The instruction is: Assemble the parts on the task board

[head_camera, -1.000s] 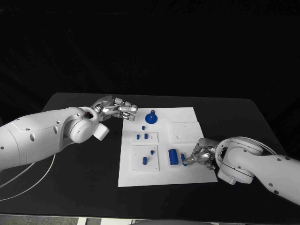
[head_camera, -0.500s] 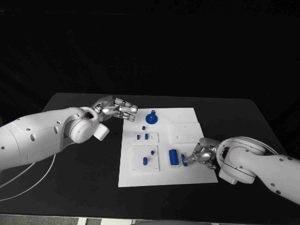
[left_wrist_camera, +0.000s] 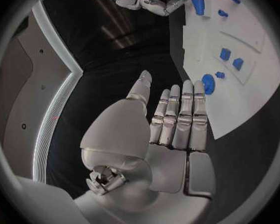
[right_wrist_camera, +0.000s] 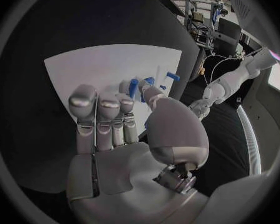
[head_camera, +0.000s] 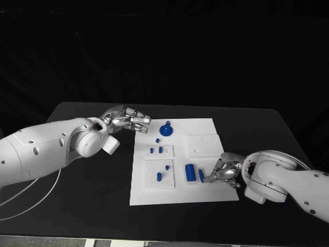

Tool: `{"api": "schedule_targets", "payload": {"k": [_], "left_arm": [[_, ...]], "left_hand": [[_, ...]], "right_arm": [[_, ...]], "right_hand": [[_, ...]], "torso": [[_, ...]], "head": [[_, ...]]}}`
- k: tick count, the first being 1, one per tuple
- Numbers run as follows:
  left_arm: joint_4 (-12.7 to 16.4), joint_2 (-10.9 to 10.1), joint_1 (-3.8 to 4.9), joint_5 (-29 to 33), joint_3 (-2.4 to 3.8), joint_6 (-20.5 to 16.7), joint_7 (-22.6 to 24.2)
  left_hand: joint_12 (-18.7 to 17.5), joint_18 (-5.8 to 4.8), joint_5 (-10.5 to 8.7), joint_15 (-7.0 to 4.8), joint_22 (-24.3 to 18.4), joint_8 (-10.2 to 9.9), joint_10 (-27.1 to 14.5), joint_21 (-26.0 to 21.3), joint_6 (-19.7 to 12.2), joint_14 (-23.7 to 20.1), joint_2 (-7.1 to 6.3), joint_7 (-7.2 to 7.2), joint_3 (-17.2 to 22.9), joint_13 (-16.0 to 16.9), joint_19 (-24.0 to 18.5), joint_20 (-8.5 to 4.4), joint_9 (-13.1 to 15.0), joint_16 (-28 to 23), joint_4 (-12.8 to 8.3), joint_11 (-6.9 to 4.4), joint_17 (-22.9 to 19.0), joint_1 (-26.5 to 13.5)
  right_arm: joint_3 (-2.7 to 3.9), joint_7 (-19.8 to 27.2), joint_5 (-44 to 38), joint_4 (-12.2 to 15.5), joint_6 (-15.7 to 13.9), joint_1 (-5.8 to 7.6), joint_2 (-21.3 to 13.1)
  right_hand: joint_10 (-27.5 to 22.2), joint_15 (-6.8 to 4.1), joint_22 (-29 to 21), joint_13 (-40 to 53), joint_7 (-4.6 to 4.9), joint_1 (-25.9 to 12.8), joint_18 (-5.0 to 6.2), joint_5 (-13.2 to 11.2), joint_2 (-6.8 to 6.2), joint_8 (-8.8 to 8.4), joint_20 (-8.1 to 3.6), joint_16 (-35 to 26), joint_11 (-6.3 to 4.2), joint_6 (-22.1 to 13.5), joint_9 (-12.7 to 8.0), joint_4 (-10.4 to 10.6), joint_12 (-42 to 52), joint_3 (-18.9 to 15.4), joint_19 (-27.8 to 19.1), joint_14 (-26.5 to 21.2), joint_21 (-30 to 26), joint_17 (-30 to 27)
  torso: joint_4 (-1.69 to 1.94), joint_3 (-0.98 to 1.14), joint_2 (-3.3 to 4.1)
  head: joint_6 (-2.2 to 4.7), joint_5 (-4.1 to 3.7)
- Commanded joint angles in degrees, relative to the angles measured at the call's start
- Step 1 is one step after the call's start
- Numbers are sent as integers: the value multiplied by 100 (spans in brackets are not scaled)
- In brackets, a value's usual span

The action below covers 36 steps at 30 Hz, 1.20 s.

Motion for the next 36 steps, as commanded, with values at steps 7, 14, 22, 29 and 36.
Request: {"api": "schedule_targets", "payload": {"k": [7, 14, 22, 29, 36], "left_arm": [[6, 5, 2, 22, 3, 82, 26], [2, 10, 2, 21, 3, 86, 29], [-3, 10, 2, 21, 2, 86, 27], [-7, 15, 2, 21, 2, 85, 26], [-11, 25, 2, 21, 1, 96, 22]], "left_hand": [[-1, -25, -15, -12, -9, -7, -31, -13, -50, -30, -25, -10, -12, 3, 0, 21, -1, -10, 25, 1, 1, 26], [-1, -25, -15, -12, -9, -7, -31, -13, -50, -30, -25, -10, -12, 3, 0, 21, -1, -10, 25, 1, 1, 26], [-1, -25, -15, -12, -9, -7, -31, -13, -50, -30, -25, -10, -12, 3, 0, 21, -1, -10, 25, 1, 1, 26], [-1, -25, -15, -12, -9, -7, -31, -13, -50, -30, -25, -10, -12, 3, 0, 21, -1, -10, 25, 1, 1, 26], [-1, -25, -15, -12, -9, -7, -31, -13, -50, -30, -25, -10, -12, 3, 0, 21, -1, -10, 25, 1, 1, 26]], "right_arm": [[2, 78, 48, 6, 326, -18, 13], [1, -80, -25, -59, 204, -21, 78], [1, -248, -291, -152, -65, -23, 157], [0, -295, -392, -248, -184, -22, 259], [-1, -280, -386, -353, -158, -22, 366]], "right_hand": [[36, -31, 590, 16, 1, 115, -39, -18, 127, 33, -13, 17, -17, 52, -15, -135, 24, -170, 237, 7, 41, 17], [40, -28, 591, 17, -4, 52, -39, -161, 276, 33, -10, 34, -20, 48, -14, -207, 28, -87, 240, 12, 50, 33], [49, -26, 590, 23, -9, -124, -40, -572, 309, 33, -8, 41, -23, 52, -4, -209, 40, 341, 241, 16, 55, 36], [54, -24, 593, 24, -10, -156, -41, -591, 289, 34, -6, 53, -22, 57, 2, -174, 44, 401, 244, 17, 69, 45], [54, -23, 593, 24, -11, -153, -42, -600, 271, 34, -5, 54, -22, 59, 4, -173, 45, 411, 243, 16, 71, 44]], "torso": [[8, 2, 3], [9, 1, 3], [7, 1, 0], [3, 1, 1], [8, 3, 0]], "head": [[-10, -7], [-25, 0], [-28, 11], [-28, 14], [-39, 9]]}}
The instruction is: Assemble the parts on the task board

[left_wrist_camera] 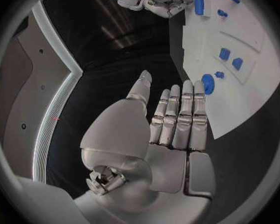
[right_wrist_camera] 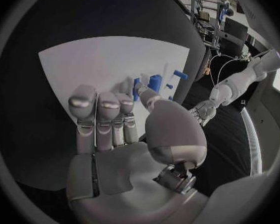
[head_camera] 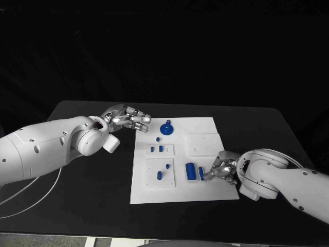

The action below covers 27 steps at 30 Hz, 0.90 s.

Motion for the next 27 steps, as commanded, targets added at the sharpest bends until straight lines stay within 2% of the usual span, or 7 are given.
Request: {"api": "schedule_targets", "payload": {"k": [1, 15, 20, 22, 24, 26, 27], "left_arm": [[5, 15, 2, 22, 3, 88, 29], [1, 27, 2, 18, 2, 88, 31], [-1, 29, 2, 47, 2, -6, 110], [-13, 35, 2, 117, 2, -98, 187], [-47, 54, 2, 265, 2, -258, 317], [-78, 69, 2, 373, 2, -373, 410], [-101, 76, 3, 442, 3, -440, 466]], "left_hand": [[-2, -25, -15, -12, -5, -7, -31, -13, -50, -31, -25, -10, -12, 3, 0, 20, -1, -10, 25, 1, 1, 26], [-2, -25, -12, -10, -19, -7, -37, -12, -53, -36, -17, -8, -18, 3, -3, 22, -1, -10, 17, 3, 1, 27], [-1, -24, -11, -11, -20, -7, -34, -9, -56, -32, -18, -6, -19, 3, 0, 22, -2, -9, 16, 1, 2, 24], [-1, -24, -15, -15, -20, -6, -30, -8, -54, -23, -21, -9, -21, 3, 2, 20, -1, -6, 16, 0, 4, 22], [0, -23, -11, -21, -18, -5, -18, -2, -48, -3, -16, -11, -18, 4, 12, 16, -1, -6, 16, -5, 6, 21], [2, -23, -7, -23, -18, 0, -8, 0, -35, 2, -12, -15, -16, 4, 14, 14, 1, -6, 16, -8, 6, 23], [1, -24, -1, -24, -17, 1, 3, 2, -23, 5, -6, -21, -13, 4, 16, 12, 1, -7, 13, -13, 5, 26]], "right_arm": [[0, -30, -106, -33, -26, -6, 34], [-1, -1, -62, -88, -18, -6, 58], [2, 321, 225, -117, -337, -6, 24], [35, 633, 466, -187, -512, -3, 13], [134, 1169, 831, -366, -769, 19, 19], [182, 1541, 1080, -535, -918, 74, 41], [206, 1777, 1234, -671, -1012, 129, 73]], "right_hand": [[33, -24, 594, 6, -3, -55, -42, -21, -12, 34, -5, 30, -1, 29, 5, -4, 23, 27, 243, 17, 26, 5], [25, -23, 589, 1, 5, -54, -36, 80, -82, 33, -4, 10, 3, 22, 4, 29, 13, -43, 238, 12, 4, -14], [5, -28, 576, -11, 50, -74, -25, -72, -341, 34, -15, -26, 26, -80, 10, 303, -7, -57, 238, 5, -42, -45], [-34, -1, 567, -15, 164, -61, 7, -269, -520, 41, 5, -64, 94, -417, -6, 576, -20, -181, 232, -8, -88, -73], [-54, 28, 566, -22, 227, 87, 44, -259, -520, 41, 42, -79, 136, -651, 9, 874, -3, -615, 235, -6, -124, -82], [-96, 40, 553, -65, 249, 169, 70, 42, -464, 36, 56, -130, 150, -737, 16, 1011, -52, -1030, 222, -21, -191, -120], [-101, 46, 551, -73, 254, 200, 73, 352, -329, 38, 62, -139, 153, -758, 17, 985, -56, -1352, 221, -18, -210, -124]], "torso": [[-1, 1, 0], [-12, -2, -2], [-21, -8, -7], [-34, -16, -15], [-65, -33, -37], [-86, -48, -58], [-102, -57, -74]], "head": [[-5, -4], [17, -17], [92, -31], [178, -49], [249, -54], [280, -41], [310, -36]]}}
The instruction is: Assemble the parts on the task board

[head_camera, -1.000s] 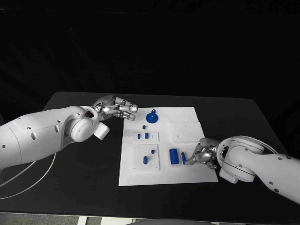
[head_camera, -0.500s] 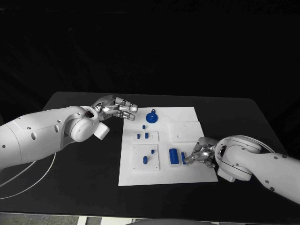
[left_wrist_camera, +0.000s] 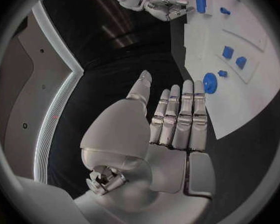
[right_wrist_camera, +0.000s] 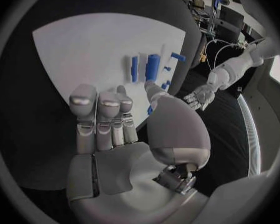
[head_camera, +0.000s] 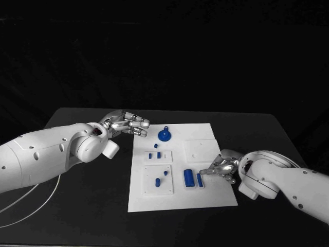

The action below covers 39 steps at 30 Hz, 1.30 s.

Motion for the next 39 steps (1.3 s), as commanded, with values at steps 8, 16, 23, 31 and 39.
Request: {"api": "schedule_targets", "payload": {"k": [8, 16, 23, 31, 39], "left_arm": [[-367, 118, 8, 878, 17, -796, 742], [-1022, 469, 12, 1197, 29, -880, 974], [-1125, 548, -10, 985, 36, -805, 746], [-509, 440, -241, 1075, 187, -1505, 942], [652, 236, -677, 1246, 471, -2823, 1310]], "left_hand": [[-4, -14, 31, -1, -4, -6, -50, 7, 6, -73, 30, -8, 8, 2, 17, 21, -3, -14, -33, 3, -15, 63], [-21, -13, 47, 34, -94, -12, -399, -155, -20, -571, 133, -124, 41, 0, -278, 161, -8, -28, -87, -13, -44, 90], [-354, -298, -727, -686, -767, -372, -6500, -582, -5828, -6746, -113, -844, 387, -333, -5968, -562, -361, -372, 510, -739, -406, -2566], [-354, -298, -727, -686, -767, -372, -6500, -582, -5828, -6746, -113, -844, 387, -333, -5968, -562, -361, -372, 510, -739, -406, -7621], [-354, -298, -727, -686, -767, -372, -6500, -582, -5828, -6746, -113, -844, 387, -333, -5968, -562, -361, -372, 510, -739, -406, -7621]], "right_arm": [[108, 2965, 2114, -1717, -1072, 581, 555], [278, 4096, 3389, -2976, -1066, 758, 1084], [314, 3629, 2988, -3152, -1041, 779, 1188], [-20, 4119, 3688, -2491, -1628, 838, 1024], [-650, 5044, 5009, -1242, -2737, 950, 716]], "right_hand": [[-560, 92, -84, -964, 23, 481, 176, 1152, 1171, 26, 110, -1000, 81, -39, 22, -770, -1204, -2208, -115, -248, -2174, -720], [-859, 641, -2548, -4531, 280, 844, 163, 1088, 1421, 12, 652, -3880, 555, -392, -117, -1108, -4557, -1840, -1371, -1081, -4164, -2501], [-3612, 545, -7490, -6689, -398, -1624, -304, -574, 934, -341, 684, -5630, 181, -6563, -486, -749, -5352, -1029, -8392, -4098, -4686, -5730], [-7656, 545, -7490, -6689, -398, -6369, -304, -574, 934, -341, 684, -5630, 181, -6563, -486, -749, -5352, -1029, -8392, -8314, -4686, -5730], [-7656, 545, -7490, -6689, -398, -6369, -304, -574, 934, -341, 684, -5630, 181, -6563, -486, -749, -5352, -1029, -8392, -8314, -4686, -5730]], "torso": [[-192, -42, -192], [-166, -27, -340], [-151, -10, -335], [26, 169, -579], [60, 203, -626]], "head": [[276, 110], [394, 172], [419, 144], [601, -134], [636, -187]]}}
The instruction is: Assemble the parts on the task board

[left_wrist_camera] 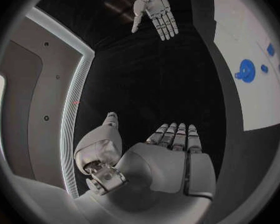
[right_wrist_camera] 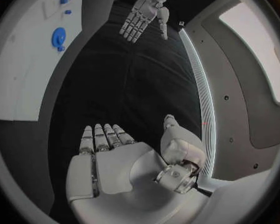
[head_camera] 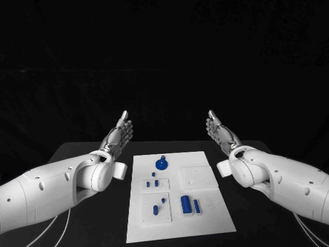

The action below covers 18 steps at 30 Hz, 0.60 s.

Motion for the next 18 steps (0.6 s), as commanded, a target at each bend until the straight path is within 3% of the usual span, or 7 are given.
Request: {"api": "schedule_targets", "payload": {"k": [1, 2, 6, 10, 14, 18], "left_arm": [[548, -78, -187, 202, 109, -1332, 482], [612, -89, -211, 212, 125, -1405, 503], [1041, -165, -372, 275, 230, -1892, 639], [1336, -216, -483, 319, 302, -2227, 733], [1423, -232, -515, 331, 323, -2325, 760], [1423, -232, -516, 331, 323, -2325, 760]], "left_hand": [[-42, -86, -60, -39, -35, -44, -494, -52, -393, -496, -22, -39, 15, -21, -326, -46, -23, -39, 75, -42, -23, -1366], [-42, -86, -60, -39, -35, -44, -494, -52, -393, -496, -22, -39, 15, -21, -326, -46, -23, -39, 75, -42, -23, -1366], [-42, -86, -60, -39, -35, -44, -494, -52, -393, -496, -22, -39, 15, -21, -326, -46, -23, -39, 75, -42, -23, -1366], [-42, -86, -60, -39, -35, -44, -494, -52, -393, -496, -22, -39, 15, -21, -326, -46, -23, -39, 75, -42, -23, -1366], [-42, -86, -60, -39, -35, -44, -494, -52, -393, -496, -22, -39, 15, -21, -326, -46, -23, -39, 75, -42, -23, -1366], [-42, -86, -60, -39, -35, -44, -494, -52, -393, -496, -22, -39, 15, -21, -326, -46, -23, -39, 75, -42, -23, -1366]], "right_arm": [[-274, 1066, 1380, 664, -1176, 53, -167], [-311, 1121, 1459, 738, -1242, 59, -185], [-566, 1495, 1993, 1243, -1691, 105, -310], [-752, 1768, 2383, 1611, -2018, 138, -401], [-821, 1870, 2528, 1749, -2140, 150, -435], [-825, 1876, 2537, 1757, -2147, 151, -437]], "right_hand": [[-486, -41, -118, -23, -43, -917, -79, -105, -29, -52, -39, -43, -42, -387, -25, 55, -37, 27, -357, -572, -44, -51], [-486, -41, -118, -23, -43, -917, -79, -105, -29, -52, -39, -43, -42, -387, -25, 55, -37, 27, -357, -572, -44, -51], [-486, -41, -118, -23, -43, -917, -79, -105, -29, -52, -39, -43, -42, -387, -25, 55, -37, 27, -357, -572, -44, -51], [-486, -41, -118, -23, -43, -917, -79, -105, -29, -52, -39, -43, -42, -387, -25, 55, -37, 27, -357, -572, -44, -51], [-486, -41, -118, -23, -43, -917, -79, -105, -29, -52, -39, -43, -42, -387, -25, 55, -37, 27, -357, -572, -44, -51], [-486, -41, -118, -23, -43, -917, -79, -105, -29, -52, -39, -43, -42, -387, -25, 55, -37, 27, -357, -572, -44, -51]], "torso": [[24, 24, -32], [24, 24, -32], [24, 24, -32], [24, 24, -32], [24, 24, -32], [24, 24, -32]], "head": [[7, -13], [7, -13], [7, -13], [7, -13], [7, -13], [7, -13]]}}
